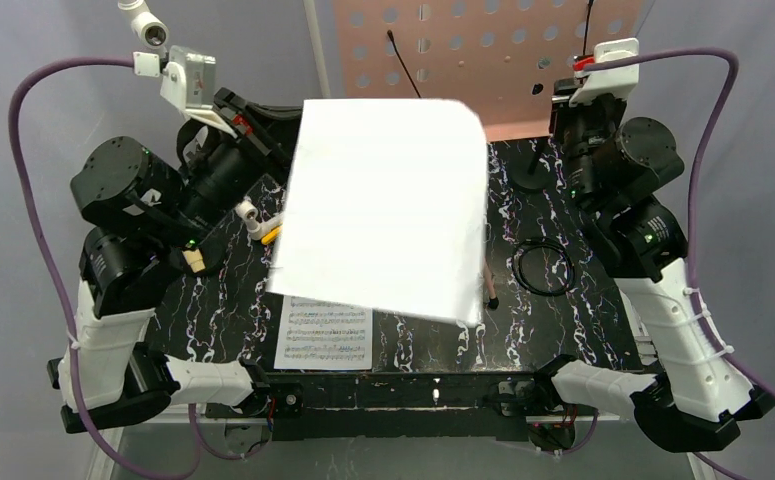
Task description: Pack up the instrument practice props
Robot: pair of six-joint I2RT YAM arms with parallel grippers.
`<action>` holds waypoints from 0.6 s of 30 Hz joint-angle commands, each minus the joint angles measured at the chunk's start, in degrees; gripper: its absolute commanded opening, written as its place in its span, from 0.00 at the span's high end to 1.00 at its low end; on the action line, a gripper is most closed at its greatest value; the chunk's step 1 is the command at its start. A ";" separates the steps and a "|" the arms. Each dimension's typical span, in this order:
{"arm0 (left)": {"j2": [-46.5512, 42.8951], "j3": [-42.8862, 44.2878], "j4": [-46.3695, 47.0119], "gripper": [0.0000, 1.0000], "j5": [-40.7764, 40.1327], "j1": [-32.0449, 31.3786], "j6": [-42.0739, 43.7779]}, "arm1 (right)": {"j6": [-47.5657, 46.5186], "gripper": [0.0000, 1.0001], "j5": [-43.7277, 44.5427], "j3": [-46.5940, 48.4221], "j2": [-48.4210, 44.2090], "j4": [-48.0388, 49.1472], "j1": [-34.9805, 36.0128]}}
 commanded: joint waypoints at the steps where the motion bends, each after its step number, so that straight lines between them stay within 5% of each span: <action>1: -2.65 0.02 -4.11 1.00 2.39 0.00 -1.12 | 1.89 0.51 -1.99 -0.23 -2.21 1.01 0.05; 18: -11.51 -5.68 -20.39 1.00 9.02 0.00 -1.75 | 3.90 0.01 -8.39 -6.24 -11.12 -0.65 0.05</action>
